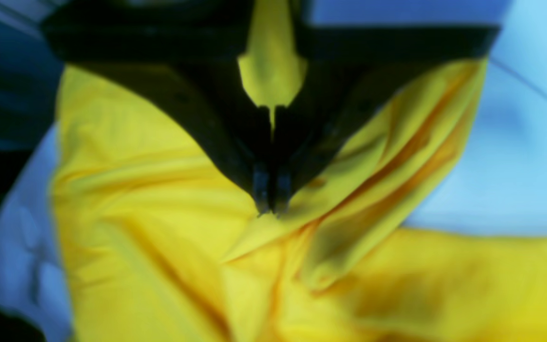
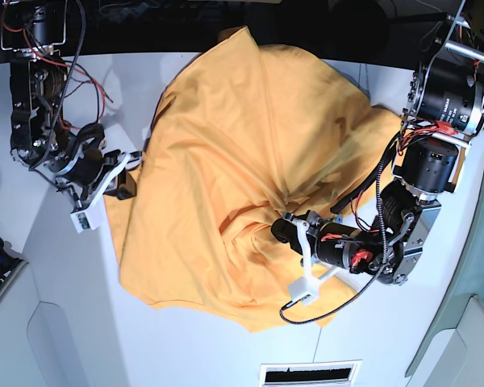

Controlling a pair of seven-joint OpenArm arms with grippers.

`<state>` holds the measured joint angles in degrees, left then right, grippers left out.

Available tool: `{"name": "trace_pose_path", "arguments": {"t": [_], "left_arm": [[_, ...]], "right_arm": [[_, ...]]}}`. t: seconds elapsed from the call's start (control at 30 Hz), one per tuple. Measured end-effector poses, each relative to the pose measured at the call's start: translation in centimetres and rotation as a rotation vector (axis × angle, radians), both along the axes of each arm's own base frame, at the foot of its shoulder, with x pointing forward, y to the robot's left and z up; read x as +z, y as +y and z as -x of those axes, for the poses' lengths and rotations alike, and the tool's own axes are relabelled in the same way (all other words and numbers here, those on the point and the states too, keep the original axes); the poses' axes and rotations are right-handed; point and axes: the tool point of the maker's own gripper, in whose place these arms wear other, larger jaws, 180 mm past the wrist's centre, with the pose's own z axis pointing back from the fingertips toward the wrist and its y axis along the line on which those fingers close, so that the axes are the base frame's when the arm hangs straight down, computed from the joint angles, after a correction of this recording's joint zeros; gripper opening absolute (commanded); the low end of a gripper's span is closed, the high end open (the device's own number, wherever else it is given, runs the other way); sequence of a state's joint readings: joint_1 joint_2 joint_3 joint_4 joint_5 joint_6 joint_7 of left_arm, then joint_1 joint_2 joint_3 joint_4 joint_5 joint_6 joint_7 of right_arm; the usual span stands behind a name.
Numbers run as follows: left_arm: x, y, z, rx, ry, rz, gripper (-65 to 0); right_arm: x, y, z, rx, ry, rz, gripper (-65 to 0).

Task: Layout the t-shirt on the table in an organized manner, then fold the t-shirt properly
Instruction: 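Pull the shirt fabric with the left gripper back outward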

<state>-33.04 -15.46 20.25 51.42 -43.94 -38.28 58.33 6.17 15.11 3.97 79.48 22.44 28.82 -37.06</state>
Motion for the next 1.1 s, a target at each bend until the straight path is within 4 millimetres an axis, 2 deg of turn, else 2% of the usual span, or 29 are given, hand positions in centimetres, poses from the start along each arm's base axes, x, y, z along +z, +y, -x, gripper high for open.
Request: {"name": "trace_pose_path", "arguments": {"t": [0.07,0.13,0.17,0.23,0.27,0.33,0.43,0.53,0.7,0.87,0.97,1.1], "left_arm": [[0.7,0.7,0.1,0.006,0.003,0.022,-64.9],[0.6,1.7,0.7,0.002,0.024,0.02,-63.1],[0.6,1.9,0.8,0.005,0.03,0.023,-61.5],[0.5,2.2,1.1,0.005,0.045,0.022,-56.4],[0.6,2.1,1.2,0.003,0.054,0.031,-53.6],[0.9,2.0,1.5,0.005,0.071,0.06,-51.2],[0.6,2.8,2.2,0.016,0.097,0.072,-51.2],[-0.9,4.4,3.9,0.032,0.139,0.043,-51.2],[-2.3,5.9,6.0,0.06,0.189,0.047,-51.2],[-3.6,6.9,7.8,0.075,0.23,0.038,-51.2],[-4.0,7.6,8.5,0.079,0.247,0.023,-51.2],[-4.5,7.5,9.0,0.089,0.251,0.034,-51.2]], "right_arm": [[0.6,-1.4,-1.3,-0.06,-0.016,0.009,-65.0],[0.2,-3.1,-2.1,-0.116,-0.004,0.042,-65.0],[-0.2,-3.9,-2.5,-0.149,0.009,0.054,-62.0],[-0.6,-5.5,-3.9,-0.236,0.011,0.07,-47.0],[-0.7,-6.2,-4.6,-0.27,0.01,0.077,-41.6],[-1.4,-7.4,-5.4,-0.331,0.027,0.09,-37.9],[-3.0,-7.9,-5.0,-0.35,0.082,0.09,-38.0],[-4.3,-7.8,-4.2,-0.354,0.11,0.08,-38.1],[-4.2,-5.5,-4.1,-0.275,0.108,-0.003,-39.0],[-4.3,-4.4,-4.0,-0.263,0.115,-0.029,-51.8],[-4.4,-3.5,-4.0,-0.256,0.118,-0.041,-65.0],[-4.6,-4.3,-4.1,-0.234,0.096,0.027,-65.0]]}}
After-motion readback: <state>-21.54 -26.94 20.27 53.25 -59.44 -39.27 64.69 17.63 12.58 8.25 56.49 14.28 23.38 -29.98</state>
